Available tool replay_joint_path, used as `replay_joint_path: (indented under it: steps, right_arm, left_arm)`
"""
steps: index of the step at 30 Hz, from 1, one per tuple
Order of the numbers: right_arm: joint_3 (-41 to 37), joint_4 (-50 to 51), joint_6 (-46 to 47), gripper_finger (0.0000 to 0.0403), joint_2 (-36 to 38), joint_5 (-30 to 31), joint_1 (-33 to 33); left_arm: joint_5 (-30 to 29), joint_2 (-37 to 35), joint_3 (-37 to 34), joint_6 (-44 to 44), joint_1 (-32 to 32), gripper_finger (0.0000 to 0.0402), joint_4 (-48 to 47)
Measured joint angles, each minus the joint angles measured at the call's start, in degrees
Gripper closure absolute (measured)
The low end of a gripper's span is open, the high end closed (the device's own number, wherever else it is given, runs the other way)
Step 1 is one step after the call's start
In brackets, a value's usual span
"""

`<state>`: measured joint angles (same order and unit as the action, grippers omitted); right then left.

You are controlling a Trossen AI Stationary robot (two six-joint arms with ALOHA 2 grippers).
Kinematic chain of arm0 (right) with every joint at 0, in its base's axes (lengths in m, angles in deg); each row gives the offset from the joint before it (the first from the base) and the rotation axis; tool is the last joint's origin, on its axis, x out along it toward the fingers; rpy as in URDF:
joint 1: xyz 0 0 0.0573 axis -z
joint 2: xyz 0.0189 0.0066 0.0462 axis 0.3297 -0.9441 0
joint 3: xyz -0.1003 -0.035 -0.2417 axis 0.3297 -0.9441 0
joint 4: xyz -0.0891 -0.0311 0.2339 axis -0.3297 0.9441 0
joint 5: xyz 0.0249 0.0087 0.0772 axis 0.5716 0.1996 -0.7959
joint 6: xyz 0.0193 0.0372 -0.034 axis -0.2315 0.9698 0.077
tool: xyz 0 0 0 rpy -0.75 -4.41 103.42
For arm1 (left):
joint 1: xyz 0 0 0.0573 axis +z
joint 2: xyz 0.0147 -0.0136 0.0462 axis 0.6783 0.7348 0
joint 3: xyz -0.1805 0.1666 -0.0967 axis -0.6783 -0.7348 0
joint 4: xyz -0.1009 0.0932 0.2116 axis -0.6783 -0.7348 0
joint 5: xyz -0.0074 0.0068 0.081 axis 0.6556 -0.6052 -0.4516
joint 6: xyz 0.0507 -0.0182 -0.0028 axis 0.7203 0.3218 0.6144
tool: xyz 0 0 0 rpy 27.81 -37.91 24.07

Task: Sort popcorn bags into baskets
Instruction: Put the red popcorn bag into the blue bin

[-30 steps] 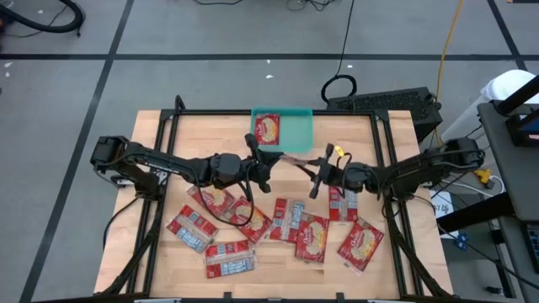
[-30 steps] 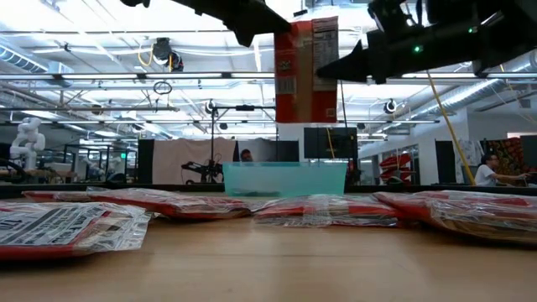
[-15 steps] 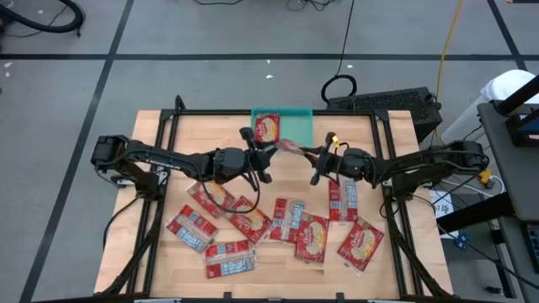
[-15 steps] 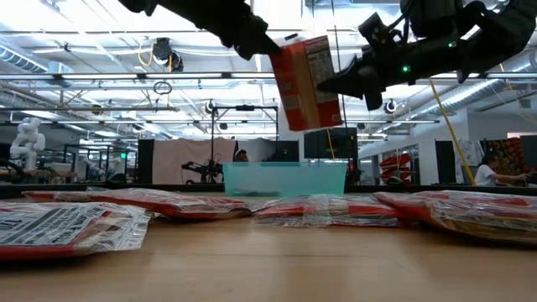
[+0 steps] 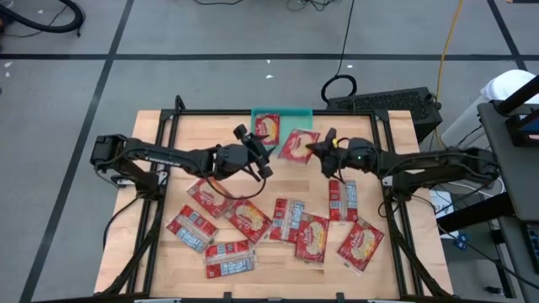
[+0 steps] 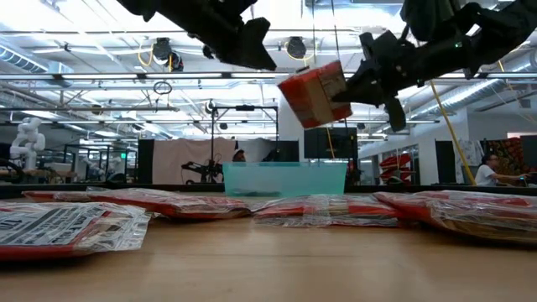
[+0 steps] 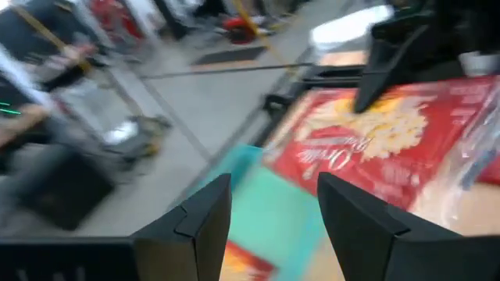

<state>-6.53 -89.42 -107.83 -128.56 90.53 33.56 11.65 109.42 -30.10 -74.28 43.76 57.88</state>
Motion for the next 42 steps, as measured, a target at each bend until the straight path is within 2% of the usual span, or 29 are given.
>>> replay_joint_path:
  steps: [7,10,15,20,25,32,36,42]
  right_arm:
    - [0.0,-1.4,-10.0,0.0398,0.0,-4.0,5.8]
    - [0.0,-3.5,-17.3,0.0397,-0.1,-5.8,7.4]
    - [0.0,-5.4,-20.0,0.0394,-0.2,-7.6,8.7]
    - [0.0,-9.2,-23.9,0.0393,-1.2,-12.4,8.1]
    - [0.0,-15.1,-27.0,0.0393,-4.2,-12.6,7.0]
    - [0.0,-25.7,-27.9,0.0393,-10.6,-12.5,4.9]
    - [0.8,-30.0,-31.4,0.0392,-13.8,-10.1,2.5]
    - [3.3,-30.0,-35.7,0.0392,-17.9,-6.6,0.5]
  left_arm:
    - [11.1,0.0,0.0,-5.5,5.0,0.0206,-1.0]
    - [19.7,0.0,0.0,-10.7,10.1,0.0206,-1.2]
    - [36.2,0.0,0.0,-22.5,17.8,0.0206,0.5]
    - [38.4,0.6,0.0,-31.6,22.1,0.0206,0.6]
    - [40.8,0.6,0.0,-36.3,23.2,0.0206,2.6]
    - [47.4,0.6,0.0,-43.8,22.8,0.0206,5.5]
    - [47.8,0.6,0.0,-45.2,22.5,0.0206,4.7]
    - [49.2,0.6,0.0,-45.4,22.1,0.0211,5.0]
